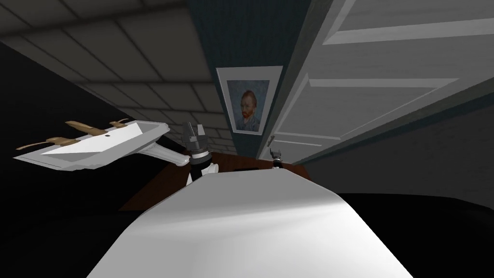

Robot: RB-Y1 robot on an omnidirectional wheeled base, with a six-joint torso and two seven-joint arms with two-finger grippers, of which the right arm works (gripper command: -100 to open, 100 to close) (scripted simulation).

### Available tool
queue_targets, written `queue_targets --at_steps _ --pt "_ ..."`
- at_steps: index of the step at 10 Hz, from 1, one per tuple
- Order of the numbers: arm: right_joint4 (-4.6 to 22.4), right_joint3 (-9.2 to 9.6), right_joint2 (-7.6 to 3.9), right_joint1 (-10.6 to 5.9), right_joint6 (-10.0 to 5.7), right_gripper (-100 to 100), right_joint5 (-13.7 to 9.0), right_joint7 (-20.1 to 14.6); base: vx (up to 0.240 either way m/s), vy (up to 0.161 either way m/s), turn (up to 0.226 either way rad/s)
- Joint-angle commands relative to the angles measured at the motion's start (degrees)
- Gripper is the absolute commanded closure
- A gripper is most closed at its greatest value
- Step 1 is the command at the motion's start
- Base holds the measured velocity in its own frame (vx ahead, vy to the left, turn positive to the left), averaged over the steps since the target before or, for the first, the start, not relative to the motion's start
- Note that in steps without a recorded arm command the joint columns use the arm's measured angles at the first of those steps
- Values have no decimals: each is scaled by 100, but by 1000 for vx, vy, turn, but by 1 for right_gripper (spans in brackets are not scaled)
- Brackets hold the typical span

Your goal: Pull the door open

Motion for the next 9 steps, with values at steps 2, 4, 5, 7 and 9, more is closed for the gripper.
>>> queue_targets --at_steps 2,4,5,7,9 --pt "187 -241 83 -69 -20 -100 -129 182 15 -78 185" --pt "283 -374 136 -153 -30 -100 -201 283 17 -89 193" --pt "374 -522 221 -316 -52 -100 -284 409 44 -100 338" --pt "370 -595 333 -587 -95 -100 -330 508 100 -132 257" --pt "347 -599 327 -607 -47 -100 -333 521 83 -31 39"
